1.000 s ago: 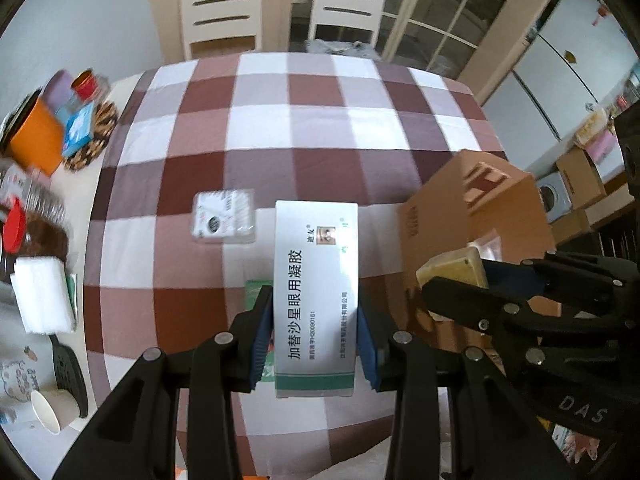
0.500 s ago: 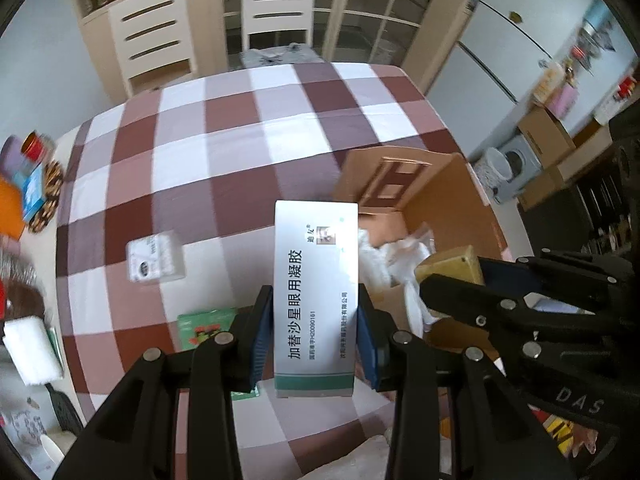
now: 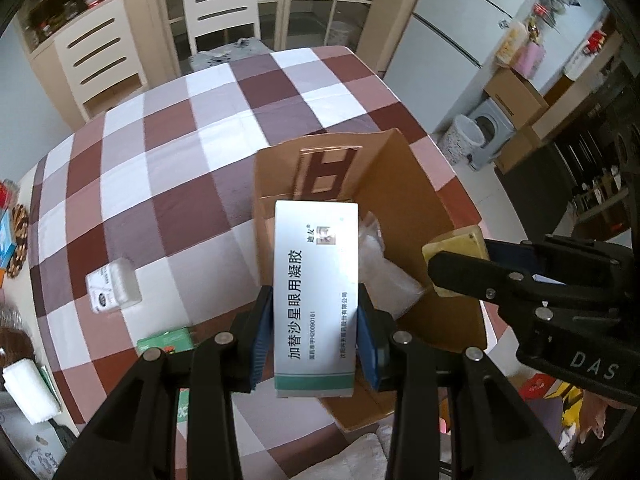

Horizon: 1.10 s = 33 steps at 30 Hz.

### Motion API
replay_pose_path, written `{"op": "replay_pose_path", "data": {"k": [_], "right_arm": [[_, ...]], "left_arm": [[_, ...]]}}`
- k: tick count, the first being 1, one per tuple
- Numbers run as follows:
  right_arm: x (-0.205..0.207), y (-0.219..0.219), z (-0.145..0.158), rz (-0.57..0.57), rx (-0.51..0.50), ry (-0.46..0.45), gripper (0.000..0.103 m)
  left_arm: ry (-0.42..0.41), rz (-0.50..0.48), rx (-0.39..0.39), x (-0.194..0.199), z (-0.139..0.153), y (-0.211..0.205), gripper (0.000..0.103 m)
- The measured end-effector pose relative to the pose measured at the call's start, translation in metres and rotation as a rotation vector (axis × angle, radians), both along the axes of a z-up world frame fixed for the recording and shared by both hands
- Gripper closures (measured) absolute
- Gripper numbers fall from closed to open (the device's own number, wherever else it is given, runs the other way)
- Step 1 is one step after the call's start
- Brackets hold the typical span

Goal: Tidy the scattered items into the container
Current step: 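Carry the medicine box and yellow sponge with both tools over the box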

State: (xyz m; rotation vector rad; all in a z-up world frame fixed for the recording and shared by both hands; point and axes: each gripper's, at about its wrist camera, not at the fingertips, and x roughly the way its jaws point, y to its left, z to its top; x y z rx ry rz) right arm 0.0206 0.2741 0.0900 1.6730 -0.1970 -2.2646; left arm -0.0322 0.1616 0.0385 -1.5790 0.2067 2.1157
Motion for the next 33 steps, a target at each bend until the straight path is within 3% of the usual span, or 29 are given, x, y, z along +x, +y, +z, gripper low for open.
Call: {"op": "replay_pose_path", "data": {"k": [12, 33], "right_arm": [[-0.010, 0.017, -0.010, -0.041, 0.001, -0.027, 0.075], [-0.024, 0.017, -0.029, -0.044, 0.005, -0.086, 0.075]], "left_arm": [[-0.027, -0.050, -0.010, -0.007, -0.013, 0.025, 0.065], [-0.072, -0.063, -0.033, -0.022, -0.033, 0.033, 0.065]]}}
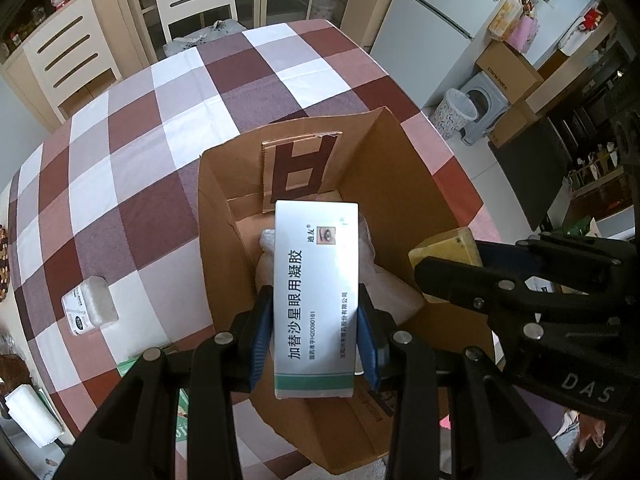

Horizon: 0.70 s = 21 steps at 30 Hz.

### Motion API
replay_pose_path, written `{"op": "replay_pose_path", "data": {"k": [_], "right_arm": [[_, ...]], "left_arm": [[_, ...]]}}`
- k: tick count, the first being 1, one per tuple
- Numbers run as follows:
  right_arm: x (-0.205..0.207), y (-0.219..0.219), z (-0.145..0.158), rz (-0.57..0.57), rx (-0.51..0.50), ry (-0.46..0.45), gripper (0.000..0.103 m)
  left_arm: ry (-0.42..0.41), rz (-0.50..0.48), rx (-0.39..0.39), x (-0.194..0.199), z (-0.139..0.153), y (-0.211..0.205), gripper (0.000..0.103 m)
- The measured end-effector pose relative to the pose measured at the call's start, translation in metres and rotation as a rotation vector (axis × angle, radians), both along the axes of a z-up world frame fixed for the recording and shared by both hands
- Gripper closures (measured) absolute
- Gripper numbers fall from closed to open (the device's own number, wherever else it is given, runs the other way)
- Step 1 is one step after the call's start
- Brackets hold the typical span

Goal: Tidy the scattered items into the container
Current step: 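Open both tools to drop the medicine box and sponge into the box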

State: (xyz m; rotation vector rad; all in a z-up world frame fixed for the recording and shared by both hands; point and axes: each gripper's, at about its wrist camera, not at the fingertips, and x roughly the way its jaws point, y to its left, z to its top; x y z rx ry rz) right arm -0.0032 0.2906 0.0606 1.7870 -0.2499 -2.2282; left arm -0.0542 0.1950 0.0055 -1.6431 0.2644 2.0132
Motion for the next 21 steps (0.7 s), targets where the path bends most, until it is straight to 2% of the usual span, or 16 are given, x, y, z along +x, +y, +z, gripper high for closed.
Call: {"op": "replay_pose_path", "data": {"k": [11, 12, 13, 15, 16, 21], "right_arm": [[-0.004, 0.001, -0.007, -0.010, 0.007, -0.024, 0.074], [-0.005, 0.001, -0.007, -0.011, 0.011, -0.028, 0.074], [-0.005, 0.002, -0.008, -0.013, 0.014, -0.033, 0.074], [-0.005, 0.004, -0.009, -0.022, 0.017, -0.045, 0.069], [-0.005, 0.005, -0.010, -0.026, 0.019, -0.050, 0.064], [-0.004, 0.014, -0.007, -0.048, 0.017, -0.051, 0.064]], "left_arm": [[-0.018, -0.008, -0.017, -0.003, -0.007, 0.003, 0.064], [-0.024, -0.008, -0.019, -0.003, -0.008, 0.003, 0.060], [-0.030, -0.005, -0.022, -0.003, -0.009, 0.003, 0.048], [-0.027, 0.002, -0.032, -0.002, -0.009, 0.002, 0.035], [-0.021, 0.002, -0.036, -0.001, -0.008, 0.002, 0.034], [-0.008, 0.012, -0.044, -0.001, -0.002, -0.001, 0.029]]}}
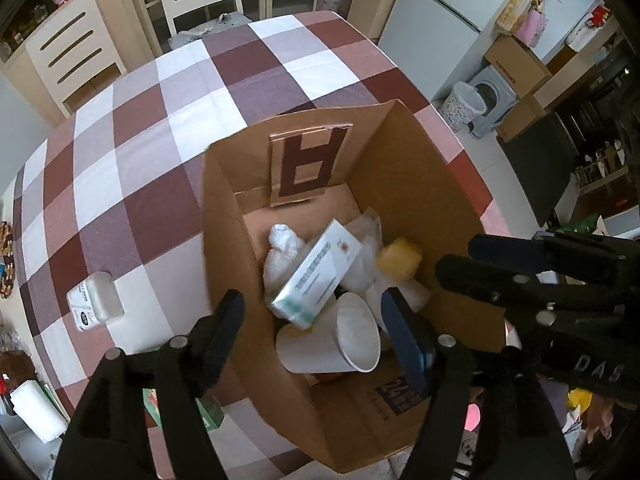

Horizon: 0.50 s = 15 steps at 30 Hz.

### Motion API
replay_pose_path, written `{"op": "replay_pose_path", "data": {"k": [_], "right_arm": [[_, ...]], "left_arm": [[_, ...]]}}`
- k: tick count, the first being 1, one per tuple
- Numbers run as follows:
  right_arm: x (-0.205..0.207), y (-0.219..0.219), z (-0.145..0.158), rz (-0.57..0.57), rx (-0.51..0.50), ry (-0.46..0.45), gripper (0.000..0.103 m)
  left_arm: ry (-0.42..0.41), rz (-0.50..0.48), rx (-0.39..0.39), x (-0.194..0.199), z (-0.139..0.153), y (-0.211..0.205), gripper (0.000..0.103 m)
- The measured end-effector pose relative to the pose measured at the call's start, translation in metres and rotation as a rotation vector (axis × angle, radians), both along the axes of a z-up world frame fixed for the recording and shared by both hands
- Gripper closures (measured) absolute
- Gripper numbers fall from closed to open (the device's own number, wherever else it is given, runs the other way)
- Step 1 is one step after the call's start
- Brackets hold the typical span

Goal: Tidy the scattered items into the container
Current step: 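Open both tools to drop the medicine box and sponge into the box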

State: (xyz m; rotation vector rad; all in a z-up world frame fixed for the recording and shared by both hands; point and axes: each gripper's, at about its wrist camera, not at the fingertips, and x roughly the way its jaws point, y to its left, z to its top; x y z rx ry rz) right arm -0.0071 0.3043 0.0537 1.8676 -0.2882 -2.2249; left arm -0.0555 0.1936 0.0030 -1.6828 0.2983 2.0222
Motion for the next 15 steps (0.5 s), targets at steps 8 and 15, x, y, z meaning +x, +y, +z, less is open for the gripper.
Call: {"op": "replay_pose_path", "data": {"k": [8, 15], "right_arm": [[0.005, 0.011, 0.009, -0.043, 0.026, 0.023, 0.064], [0.011, 0.005, 0.011, -0.016, 0.062, 0.018, 0.064]], "left_arm": [[0.023, 0.030, -0.021, 0.002, 0.007, -0.015, 0.023], [0.015, 0.073, -0.028, 0.008, 0.008, -0.034, 0.021]]}}
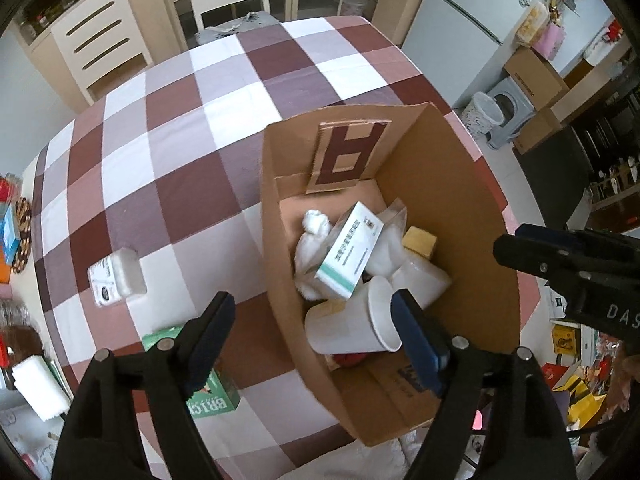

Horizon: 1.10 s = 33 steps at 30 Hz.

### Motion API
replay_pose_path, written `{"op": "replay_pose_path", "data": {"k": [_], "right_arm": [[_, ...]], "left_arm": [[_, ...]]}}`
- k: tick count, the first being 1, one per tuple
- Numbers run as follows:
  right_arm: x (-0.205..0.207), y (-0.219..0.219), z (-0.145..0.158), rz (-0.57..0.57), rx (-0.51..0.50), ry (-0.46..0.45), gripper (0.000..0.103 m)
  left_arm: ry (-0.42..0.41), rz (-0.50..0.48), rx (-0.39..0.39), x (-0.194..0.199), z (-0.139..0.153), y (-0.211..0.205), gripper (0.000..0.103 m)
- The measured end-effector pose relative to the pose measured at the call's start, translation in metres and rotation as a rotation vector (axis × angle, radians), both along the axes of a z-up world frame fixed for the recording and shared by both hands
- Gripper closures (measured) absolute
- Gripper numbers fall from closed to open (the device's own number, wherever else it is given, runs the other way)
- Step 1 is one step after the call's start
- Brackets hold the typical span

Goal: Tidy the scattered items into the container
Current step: 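Move both tools back over the BRICKS box and plastic case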

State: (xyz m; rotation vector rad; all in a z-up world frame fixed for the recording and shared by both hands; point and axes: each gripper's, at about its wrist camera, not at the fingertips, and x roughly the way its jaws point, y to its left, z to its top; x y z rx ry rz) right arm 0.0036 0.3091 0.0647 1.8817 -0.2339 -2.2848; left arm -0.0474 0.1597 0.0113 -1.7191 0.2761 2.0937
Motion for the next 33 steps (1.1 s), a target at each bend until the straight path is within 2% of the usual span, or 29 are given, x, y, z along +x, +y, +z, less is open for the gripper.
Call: {"op": "replay_pose_path", "data": {"k": [6, 7, 8, 10, 19, 23, 28, 33], "right_arm": [[0.008, -0.014, 0.004, 0.042, 0.010, 0.002, 0.064], [0.009, -0.017, 0.005, 0.051, 0.013, 0.003, 0.061], [0.011, -0.021, 0.007, 0.061, 0.017, 0.006, 0.053], [0.014, -0.030, 0.010, 0.081, 0.028, 0.019, 0.047], [0.018, -0.071, 0.017, 0.179, 0.032, 0.030, 0.047], [0.019, -0.095, 0.020, 0.232, 0.035, 0.036, 0.043], [0.017, -0.123, 0.023, 0.287, 0.034, 0.044, 0.043], [0.015, -0.150, 0.028, 0.341, 0.032, 0.055, 0.043]], "left_arm": [[0.003, 0.028, -0.002, 0.010, 0.004, -0.014, 0.017], [0.003, 0.035, 0.000, 0.012, 0.005, -0.018, 0.017], [0.003, 0.040, 0.001, 0.013, 0.006, -0.020, 0.017], [0.005, 0.057, 0.002, 0.017, 0.006, -0.029, 0.017], [-0.006, 0.153, 0.008, 0.026, 0.002, -0.075, 0.017], [-0.003, 0.223, 0.010, 0.028, -0.001, -0.103, 0.017], [-0.016, 0.329, 0.009, 0.032, -0.014, -0.149, 0.017], [-0.065, 0.402, 0.011, 0.033, -0.050, -0.185, 0.017]]}}
